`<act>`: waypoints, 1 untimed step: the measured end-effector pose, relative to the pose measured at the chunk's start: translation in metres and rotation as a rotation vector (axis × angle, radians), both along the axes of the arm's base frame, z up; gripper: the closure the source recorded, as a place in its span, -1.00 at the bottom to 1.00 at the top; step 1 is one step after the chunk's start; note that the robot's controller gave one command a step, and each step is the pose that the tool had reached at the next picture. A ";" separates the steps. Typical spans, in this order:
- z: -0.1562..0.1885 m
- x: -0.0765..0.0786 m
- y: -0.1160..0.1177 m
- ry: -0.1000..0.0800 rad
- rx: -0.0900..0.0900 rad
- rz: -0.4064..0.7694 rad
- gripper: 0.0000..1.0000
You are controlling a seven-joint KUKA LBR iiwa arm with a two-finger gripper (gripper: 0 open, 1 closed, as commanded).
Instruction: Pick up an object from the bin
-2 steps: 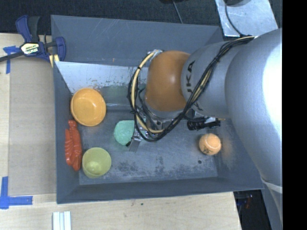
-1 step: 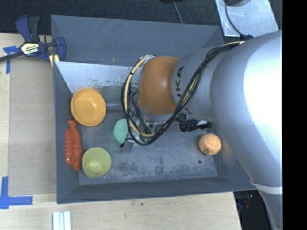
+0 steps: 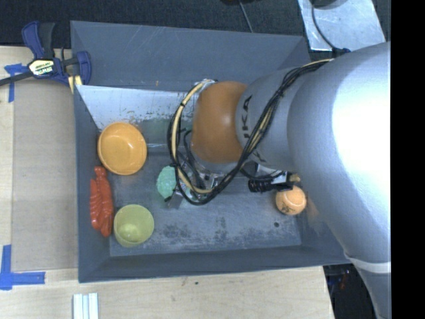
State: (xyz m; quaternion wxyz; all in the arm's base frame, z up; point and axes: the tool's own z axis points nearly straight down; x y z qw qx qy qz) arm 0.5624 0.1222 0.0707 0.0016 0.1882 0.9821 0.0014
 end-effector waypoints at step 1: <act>0.000 0.000 0.000 0.000 0.000 -0.001 1.00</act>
Offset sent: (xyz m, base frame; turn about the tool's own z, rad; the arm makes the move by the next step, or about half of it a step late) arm -0.0003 0.0000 0.0940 0.0015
